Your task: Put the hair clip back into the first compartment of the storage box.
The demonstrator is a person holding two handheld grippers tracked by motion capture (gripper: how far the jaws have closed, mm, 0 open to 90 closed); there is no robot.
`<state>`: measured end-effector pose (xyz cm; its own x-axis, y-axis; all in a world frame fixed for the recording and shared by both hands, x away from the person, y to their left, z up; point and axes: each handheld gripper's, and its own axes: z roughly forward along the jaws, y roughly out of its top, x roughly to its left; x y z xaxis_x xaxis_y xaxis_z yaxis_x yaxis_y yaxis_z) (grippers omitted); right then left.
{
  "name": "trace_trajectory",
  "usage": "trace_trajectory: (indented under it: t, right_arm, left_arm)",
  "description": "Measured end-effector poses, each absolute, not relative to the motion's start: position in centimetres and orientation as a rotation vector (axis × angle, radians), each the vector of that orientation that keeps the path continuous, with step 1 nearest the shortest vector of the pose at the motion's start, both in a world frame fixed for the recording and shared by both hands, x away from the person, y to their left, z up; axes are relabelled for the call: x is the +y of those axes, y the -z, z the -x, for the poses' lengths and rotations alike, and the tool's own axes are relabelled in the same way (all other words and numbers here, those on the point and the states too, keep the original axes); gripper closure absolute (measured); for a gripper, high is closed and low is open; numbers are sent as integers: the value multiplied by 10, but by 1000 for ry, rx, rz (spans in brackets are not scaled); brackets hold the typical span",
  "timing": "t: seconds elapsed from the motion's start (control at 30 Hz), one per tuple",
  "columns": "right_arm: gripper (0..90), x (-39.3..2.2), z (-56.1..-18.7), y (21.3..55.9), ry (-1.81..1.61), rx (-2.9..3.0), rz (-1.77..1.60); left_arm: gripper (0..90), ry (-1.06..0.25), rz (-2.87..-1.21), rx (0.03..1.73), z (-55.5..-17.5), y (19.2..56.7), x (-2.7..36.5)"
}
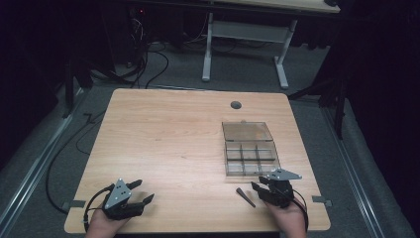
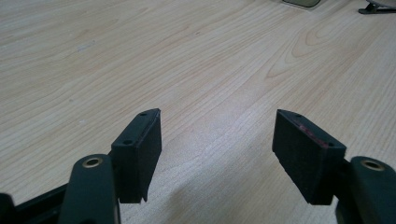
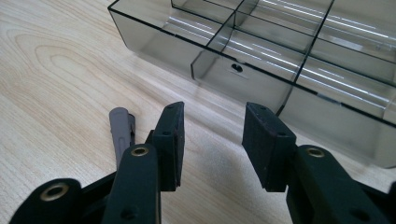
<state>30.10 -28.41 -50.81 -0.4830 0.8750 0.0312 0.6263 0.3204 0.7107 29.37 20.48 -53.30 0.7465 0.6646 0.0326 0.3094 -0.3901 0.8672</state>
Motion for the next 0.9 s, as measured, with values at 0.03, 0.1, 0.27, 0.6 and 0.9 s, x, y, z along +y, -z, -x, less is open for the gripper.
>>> trace_trajectory:
  t: [0.03, 0.1, 0.27, 0.6, 0.9]
  right_arm:
    - [590, -284, -301, 508, -956, 2233, -1337]
    - [588, -283, -303, 506, -940, 2245, -1349]
    - [582, -282, -306, 503, -892, 2276, -1364]
    - [579, -283, -313, 498, -797, 2360, -1377]
    - [574, -283, -318, 498, -733, 2424, -1414]
  left_arm:
    - [334, -470, -1994, 736, -294, 533, 205]
    - [334, -468, -1997, 734, -293, 533, 205]
    - [335, -468, -2002, 730, -293, 533, 205]
    - [334, -470, -1998, 723, -293, 533, 205]
    - [333, -467, -1998, 716, -293, 533, 205]
